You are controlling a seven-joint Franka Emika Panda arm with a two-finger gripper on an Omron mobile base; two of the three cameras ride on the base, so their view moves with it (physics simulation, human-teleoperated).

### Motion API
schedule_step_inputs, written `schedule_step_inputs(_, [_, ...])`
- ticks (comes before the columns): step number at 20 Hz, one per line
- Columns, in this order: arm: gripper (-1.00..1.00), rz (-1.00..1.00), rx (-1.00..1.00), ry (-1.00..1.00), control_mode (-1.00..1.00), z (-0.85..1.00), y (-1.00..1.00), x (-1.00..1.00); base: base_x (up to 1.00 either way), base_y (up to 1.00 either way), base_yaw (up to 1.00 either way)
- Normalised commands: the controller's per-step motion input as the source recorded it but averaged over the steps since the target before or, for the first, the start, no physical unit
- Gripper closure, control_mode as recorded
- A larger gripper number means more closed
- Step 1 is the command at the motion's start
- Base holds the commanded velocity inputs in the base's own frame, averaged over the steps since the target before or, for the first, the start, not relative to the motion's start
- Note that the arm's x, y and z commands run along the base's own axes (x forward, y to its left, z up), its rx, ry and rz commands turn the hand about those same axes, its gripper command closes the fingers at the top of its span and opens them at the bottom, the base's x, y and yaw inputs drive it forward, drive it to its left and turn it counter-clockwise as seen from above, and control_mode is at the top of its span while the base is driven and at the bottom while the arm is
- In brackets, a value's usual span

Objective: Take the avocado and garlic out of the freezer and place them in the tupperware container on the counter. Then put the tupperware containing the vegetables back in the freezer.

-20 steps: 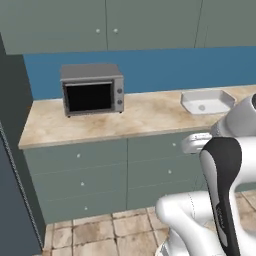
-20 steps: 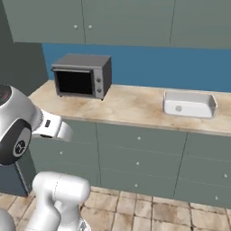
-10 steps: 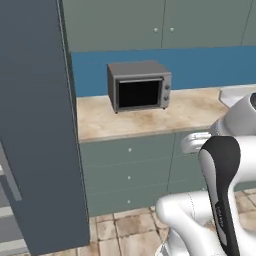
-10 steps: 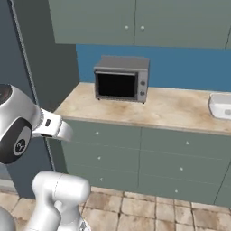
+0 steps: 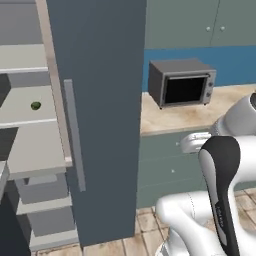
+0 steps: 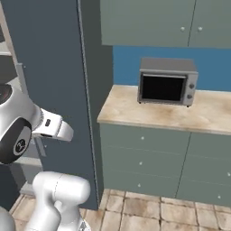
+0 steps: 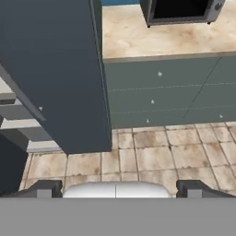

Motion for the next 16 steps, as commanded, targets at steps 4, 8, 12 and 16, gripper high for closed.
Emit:
schedule_step_inputs(4, [-1.00,0.00,0.00,0.00,1.00,0.00,0.00,0.00,0.00,0.96,-0.01])
schedule_step_inputs(8, [-1.00,0.00,0.00,0.00,1.00,0.00,0.00,0.00,0.00,0.78,0.00])
schedule_step_inputs(12, [-1.00,0.00,0.00,0.00,1.00,0.00,0.00,0.00,0.10,0.65,0.00])
schedule_step_inputs(16, [-1.00,0.00,0.00,0.00,1.00,0.00,0.00,0.00,0.34,0.56,0.00])
